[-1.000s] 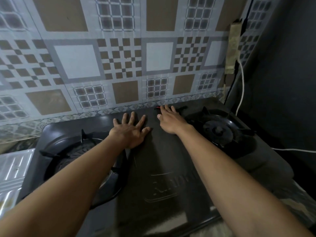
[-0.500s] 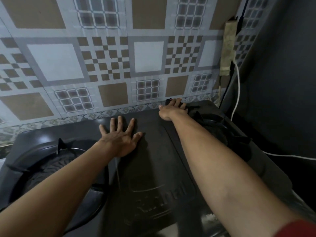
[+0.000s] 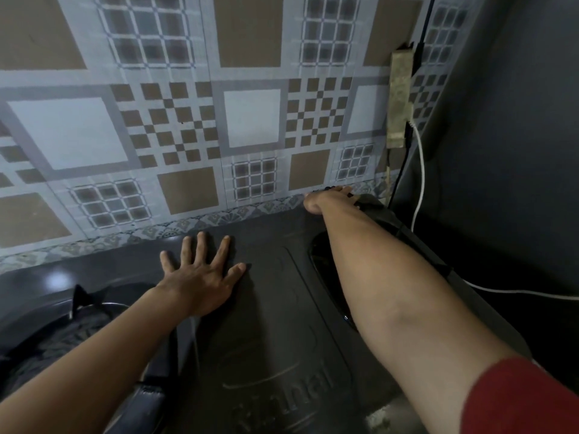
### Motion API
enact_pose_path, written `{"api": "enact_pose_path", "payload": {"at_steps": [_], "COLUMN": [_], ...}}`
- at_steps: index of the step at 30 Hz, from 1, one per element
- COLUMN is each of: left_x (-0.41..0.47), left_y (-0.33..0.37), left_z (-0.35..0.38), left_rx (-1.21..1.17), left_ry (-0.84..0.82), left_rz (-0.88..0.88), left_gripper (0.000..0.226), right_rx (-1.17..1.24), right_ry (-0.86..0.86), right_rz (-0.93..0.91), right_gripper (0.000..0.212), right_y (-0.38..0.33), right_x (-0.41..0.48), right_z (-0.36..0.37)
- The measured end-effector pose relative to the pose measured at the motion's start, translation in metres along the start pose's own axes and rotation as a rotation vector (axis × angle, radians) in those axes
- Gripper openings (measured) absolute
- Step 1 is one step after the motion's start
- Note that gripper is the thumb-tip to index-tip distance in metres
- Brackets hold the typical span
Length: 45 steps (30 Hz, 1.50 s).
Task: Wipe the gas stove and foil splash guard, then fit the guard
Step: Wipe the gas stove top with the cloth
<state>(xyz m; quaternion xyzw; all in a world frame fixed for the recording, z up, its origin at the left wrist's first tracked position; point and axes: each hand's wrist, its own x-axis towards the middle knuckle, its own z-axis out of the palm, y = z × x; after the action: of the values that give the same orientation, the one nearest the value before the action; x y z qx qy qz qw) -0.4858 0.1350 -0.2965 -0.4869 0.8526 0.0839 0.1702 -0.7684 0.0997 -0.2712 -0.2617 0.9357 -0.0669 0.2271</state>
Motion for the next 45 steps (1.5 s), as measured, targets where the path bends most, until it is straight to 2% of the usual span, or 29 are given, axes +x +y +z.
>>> {"api": "enact_pose_path", "payload": {"at_steps": [3, 4, 7, 8, 10, 11, 12, 14, 16, 18, 20, 24, 27, 32, 41, 45], "left_x": [0.002, 0.002, 0.002, 0.003, 0.003, 0.002, 0.002, 0.003, 0.007, 0.009, 0.009, 0.003, 0.0, -0.004, -0.003, -0.002], "left_y": [-0.001, -0.001, -0.002, -0.002, -0.002, -0.001, 0.0, -0.001, -0.004, -0.006, -0.005, -0.001, 0.0, 0.0, -0.001, -0.002], "left_z": [0.001, 0.001, 0.002, 0.002, 0.001, 0.001, 0.001, 0.002, 0.005, 0.007, 0.005, 0.0, -0.003, -0.007, -0.005, -0.005], "left_rx": [-0.007, -0.005, 0.008, 0.008, -0.004, -0.011, -0.011, -0.009, 0.018, 0.048, 0.033, -0.007, -0.022, -0.021, -0.018, -0.028], "left_ry": [-0.001, -0.003, -0.005, -0.002, 0.001, 0.002, 0.005, 0.006, -0.002, -0.011, -0.014, -0.005, -0.009, -0.005, -0.009, -0.01], "left_rz": [0.001, 0.005, 0.015, 0.013, 0.001, -0.004, -0.006, 0.001, 0.02, 0.038, 0.031, -0.003, -0.009, 0.002, 0.006, -0.002], "left_gripper": [0.072, 0.072, 0.071, 0.072, 0.073, 0.073, 0.073, 0.072, 0.07, 0.068, 0.069, 0.073, 0.074, 0.076, 0.076, 0.076], "right_rx": [0.009, 0.028, -0.008, 0.022, 0.038, 0.049, 0.041, 0.001, -0.047, 0.009, 0.007, 0.002, 0.007, -0.017, 0.029, -0.004], "right_ry": [0.009, 0.01, -0.007, -0.01, -0.015, -0.002, -0.044, -0.031, -0.011, -0.013, -0.057, -0.046, -0.058, -0.017, 0.051, 0.063], "right_rz": [0.029, 0.071, 0.174, 0.191, 0.227, 0.25, 0.251, 0.164, 0.14, 0.183, 0.164, 0.023, -0.082, -0.166, 0.096, 0.09], "right_gripper": [0.102, 0.106, 0.136, 0.134, 0.104, 0.095, 0.094, 0.108, 0.106, 0.101, 0.106, 0.108, 0.1, 0.083, 0.096, 0.093], "right_y": [0.008, 0.014, 0.043, 0.05, 0.053, 0.05, 0.05, 0.05, 0.037, 0.018, 0.0, -0.02, -0.036, -0.03, 0.003, 0.012], "right_x": [0.02, 0.055, 0.128, 0.133, 0.1, 0.105, 0.117, 0.199, 0.183, 0.115, 0.038, -0.009, -0.045, -0.054, -0.008, -0.003], "right_z": [-0.009, -0.006, -0.002, -0.003, -0.015, -0.017, -0.013, 0.012, 0.017, 0.014, 0.001, 0.017, 0.035, 0.043, -0.006, -0.012]}}
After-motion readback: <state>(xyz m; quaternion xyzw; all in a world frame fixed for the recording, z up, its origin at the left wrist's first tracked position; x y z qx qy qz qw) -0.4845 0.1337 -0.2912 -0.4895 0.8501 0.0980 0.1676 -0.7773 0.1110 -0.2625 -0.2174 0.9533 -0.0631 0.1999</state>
